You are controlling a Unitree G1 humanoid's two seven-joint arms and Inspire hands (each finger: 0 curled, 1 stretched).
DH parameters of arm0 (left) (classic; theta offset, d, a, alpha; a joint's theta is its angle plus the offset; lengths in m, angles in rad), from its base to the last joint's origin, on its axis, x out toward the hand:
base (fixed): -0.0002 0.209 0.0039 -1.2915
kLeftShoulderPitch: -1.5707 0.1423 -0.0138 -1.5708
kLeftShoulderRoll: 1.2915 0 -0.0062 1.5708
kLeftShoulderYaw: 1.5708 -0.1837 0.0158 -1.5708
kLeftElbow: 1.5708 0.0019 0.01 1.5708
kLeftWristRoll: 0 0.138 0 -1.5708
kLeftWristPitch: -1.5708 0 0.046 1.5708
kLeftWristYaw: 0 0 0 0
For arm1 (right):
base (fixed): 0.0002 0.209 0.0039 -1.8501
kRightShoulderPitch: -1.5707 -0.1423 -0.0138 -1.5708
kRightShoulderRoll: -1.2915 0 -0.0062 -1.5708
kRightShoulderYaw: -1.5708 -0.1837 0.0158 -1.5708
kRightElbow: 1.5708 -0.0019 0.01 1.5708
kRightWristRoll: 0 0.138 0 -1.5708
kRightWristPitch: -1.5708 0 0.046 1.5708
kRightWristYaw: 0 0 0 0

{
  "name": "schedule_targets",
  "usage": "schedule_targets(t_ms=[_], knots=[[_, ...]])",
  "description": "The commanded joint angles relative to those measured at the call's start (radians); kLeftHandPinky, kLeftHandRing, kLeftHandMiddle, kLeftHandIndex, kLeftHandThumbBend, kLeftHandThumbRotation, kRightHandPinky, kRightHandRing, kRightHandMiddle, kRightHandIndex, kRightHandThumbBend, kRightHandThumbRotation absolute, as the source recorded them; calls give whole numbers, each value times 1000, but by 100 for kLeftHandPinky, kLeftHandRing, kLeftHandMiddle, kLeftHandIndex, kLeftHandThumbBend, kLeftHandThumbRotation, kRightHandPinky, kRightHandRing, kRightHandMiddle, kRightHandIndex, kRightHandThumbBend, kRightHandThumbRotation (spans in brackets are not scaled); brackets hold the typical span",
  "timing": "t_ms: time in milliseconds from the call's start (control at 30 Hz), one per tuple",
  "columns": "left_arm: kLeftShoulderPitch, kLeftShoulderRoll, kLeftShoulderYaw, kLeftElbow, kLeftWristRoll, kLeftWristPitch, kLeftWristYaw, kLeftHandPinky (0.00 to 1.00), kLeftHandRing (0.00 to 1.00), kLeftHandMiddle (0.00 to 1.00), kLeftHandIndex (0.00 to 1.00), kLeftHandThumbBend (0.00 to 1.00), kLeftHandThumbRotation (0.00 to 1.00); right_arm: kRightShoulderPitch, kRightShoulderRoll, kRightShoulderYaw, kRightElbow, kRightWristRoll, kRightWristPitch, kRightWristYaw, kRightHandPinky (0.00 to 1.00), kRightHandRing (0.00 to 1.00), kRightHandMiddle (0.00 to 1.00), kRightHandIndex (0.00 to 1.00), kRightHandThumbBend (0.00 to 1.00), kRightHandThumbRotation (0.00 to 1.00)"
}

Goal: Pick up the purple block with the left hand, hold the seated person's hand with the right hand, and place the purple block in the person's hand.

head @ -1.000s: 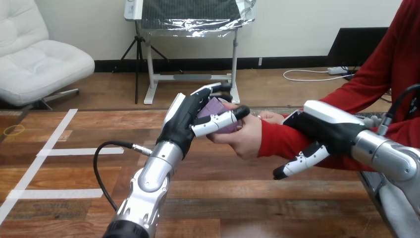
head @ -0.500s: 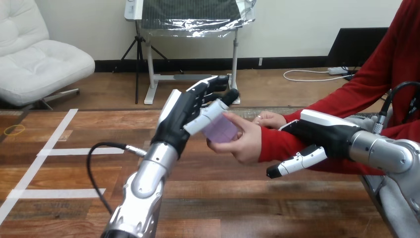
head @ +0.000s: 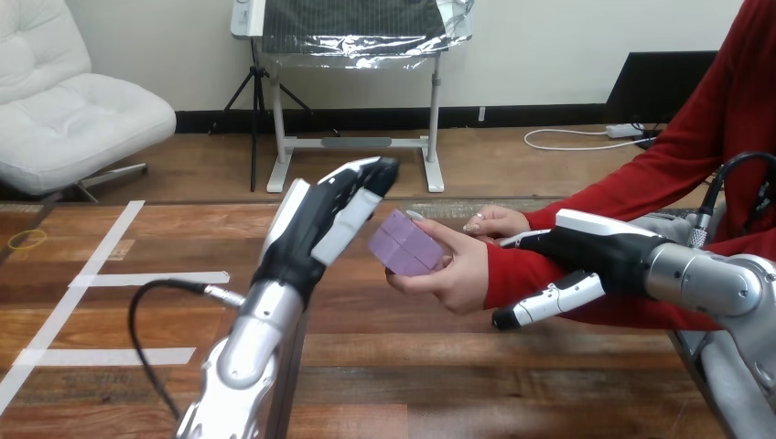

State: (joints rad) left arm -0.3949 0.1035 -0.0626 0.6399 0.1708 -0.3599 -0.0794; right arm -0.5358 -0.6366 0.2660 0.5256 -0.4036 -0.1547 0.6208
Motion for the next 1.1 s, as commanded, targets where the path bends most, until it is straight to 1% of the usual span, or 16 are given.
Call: schedule_targets(t_ms=[0, 33, 200, 367, 400, 433, 500, 533, 700, 733, 833, 900, 933, 967, 1067], knots=[[-2, 16, -7, -72, 7, -31, 7, 78, 80, 81, 77, 71, 100, -13, -5, -5, -38, -2, -26, -22, 89, 97, 96, 96, 100, 74], [3, 17, -6, -77, 5, -30, 6, 78, 80, 81, 77, 72, 100, -11, -7, -3, -36, -9, -37, -33, 89, 97, 97, 96, 100, 79], [23, 21, -5, -96, -2, -26, 1, 78, 80, 81, 77, 73, 100, -4, -11, 0, -32, -38, -62, -74, 88, 96, 97, 96, 100, 91], [46, 22, -1, -115, -12, -38, -2, 76, 80, 81, 77, 72, 100, 10, -12, -1, -44, -76, -70, -127, 89, 96, 96, 96, 100, 98], [49, 22, 0, -119, -14, -39, -2, 76, 80, 81, 77, 72, 100, 11, -12, -1, -46, -80, -71, -133, 89, 96, 96, 96, 100, 98], [58, 23, 0, -127, -15, -40, -3, 76, 80, 81, 77, 71, 100, 16, -11, -3, -47, -87, -77, -154, 90, 96, 96, 96, 100, 98], [68, 24, 0, -137, -16, -41, -3, 76, 80, 81, 77, 70, 100, 22, -8, -8, -48, -94, -85, -177, 91, 96, 96, 96, 100, 99], [75, 24, 1, -143, -16, -43, -3, 76, 80, 82, 77, 70, 100, 26, -4, -13, -49, -94, -90, -197, 91, 96, 95, 96, 100, 99], [101, 25, 1, -172, -14, -45, -2, 74, 79, 81, 77, 69, 100, 41, 8, -25, -54, -95, -96, -260, 91, 93, 93, 94, 100, 100], [110, 25, 1, -182, -14, -48, 0, 74, 79, 81, 77, 69, 100, 48, 13, -30, -61, -95, -98, -284, 91, 93, 93, 94, 100, 100], [130, 26, 2, -205, -14, -54, 2, 74, 79, 81, 77, 69, 100, 62, 22, -39, -78, -91, -99, -329, 88, 91, 92, 93, 100, 100], [142, 26, 3, -219, -15, -58, 2, 73, 78, 81, 77, 70, 100, 69, 26, -41, -87, -87, -95, -347, 86, 90, 91, 92, 100, 100], [155, 26, 4, -236, -15, -60, 3, 73, 78, 81, 77, 71, 100, 75, 30, -48, -93, -80, -104, -368, 86, 90, 91, 92, 100, 100], [164, 27, 4, -249, -15, -60, 3, 73, 78, 81, 77, 73, 100, 80, 33, -51, -97, -76, -112, -382, 83, 89, 90, 92, 99, 100], [197, 28, 5, -296, -11, -61, 7, 72, 78, 81, 77, 74, 100, 98, 40, -62, -121, -62, -122, -417, 80, 88, 90, 91, 97, 100]])
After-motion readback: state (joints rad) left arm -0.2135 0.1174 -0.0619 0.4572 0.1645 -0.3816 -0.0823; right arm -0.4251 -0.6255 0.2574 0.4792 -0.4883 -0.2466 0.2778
